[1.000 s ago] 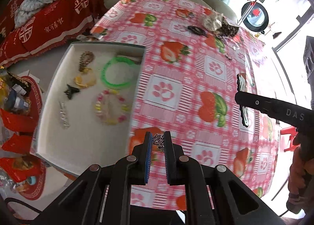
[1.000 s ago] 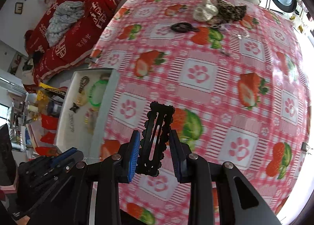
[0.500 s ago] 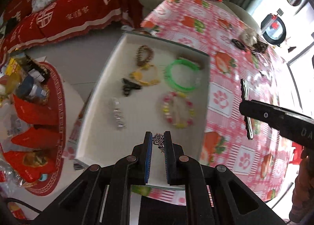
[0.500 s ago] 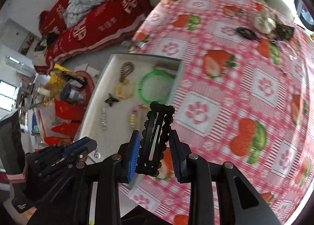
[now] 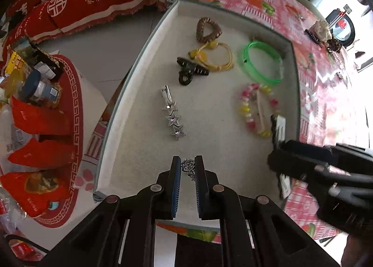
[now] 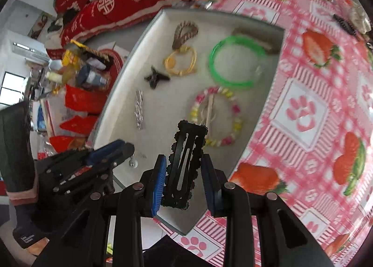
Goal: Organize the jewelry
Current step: 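Carry the black snap clip and silver charm over the white tray with both grippers, then open the right gripper to drop the snap clip while the left releases the silver charm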
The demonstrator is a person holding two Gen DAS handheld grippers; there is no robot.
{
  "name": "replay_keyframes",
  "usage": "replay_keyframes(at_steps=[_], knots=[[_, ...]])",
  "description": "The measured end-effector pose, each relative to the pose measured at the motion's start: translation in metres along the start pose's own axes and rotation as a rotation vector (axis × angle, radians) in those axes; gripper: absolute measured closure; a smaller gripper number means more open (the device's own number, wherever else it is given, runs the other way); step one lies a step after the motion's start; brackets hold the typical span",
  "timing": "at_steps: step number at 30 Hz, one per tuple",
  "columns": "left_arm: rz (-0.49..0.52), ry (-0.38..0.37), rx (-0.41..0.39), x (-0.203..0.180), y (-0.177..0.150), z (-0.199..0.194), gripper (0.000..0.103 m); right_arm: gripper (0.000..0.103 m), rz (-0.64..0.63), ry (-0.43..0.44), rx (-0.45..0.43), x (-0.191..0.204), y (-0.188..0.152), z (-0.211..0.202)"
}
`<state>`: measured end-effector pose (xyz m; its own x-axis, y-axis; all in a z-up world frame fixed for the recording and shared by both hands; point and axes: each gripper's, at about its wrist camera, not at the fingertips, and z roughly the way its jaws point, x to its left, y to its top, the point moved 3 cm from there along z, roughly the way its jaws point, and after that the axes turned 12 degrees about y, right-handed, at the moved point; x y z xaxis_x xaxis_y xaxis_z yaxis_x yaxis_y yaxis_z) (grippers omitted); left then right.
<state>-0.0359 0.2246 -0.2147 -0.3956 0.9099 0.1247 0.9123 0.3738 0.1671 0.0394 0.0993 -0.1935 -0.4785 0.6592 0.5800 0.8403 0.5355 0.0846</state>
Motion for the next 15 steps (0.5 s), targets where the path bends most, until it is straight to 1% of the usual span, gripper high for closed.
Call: replay_keyframes(at_steps=[7,15], knots=[[0.016,0.026,0.005,-0.003,-0.001,0.016,0.085,0.070,-0.004,-0.041,0.060,-0.006,-0.007,0.029],[0.050,0.034,-0.009,-0.005,-0.002,0.019,0.085,0.070,-0.004,-0.066,0.080,-0.011,-0.010,0.044]])
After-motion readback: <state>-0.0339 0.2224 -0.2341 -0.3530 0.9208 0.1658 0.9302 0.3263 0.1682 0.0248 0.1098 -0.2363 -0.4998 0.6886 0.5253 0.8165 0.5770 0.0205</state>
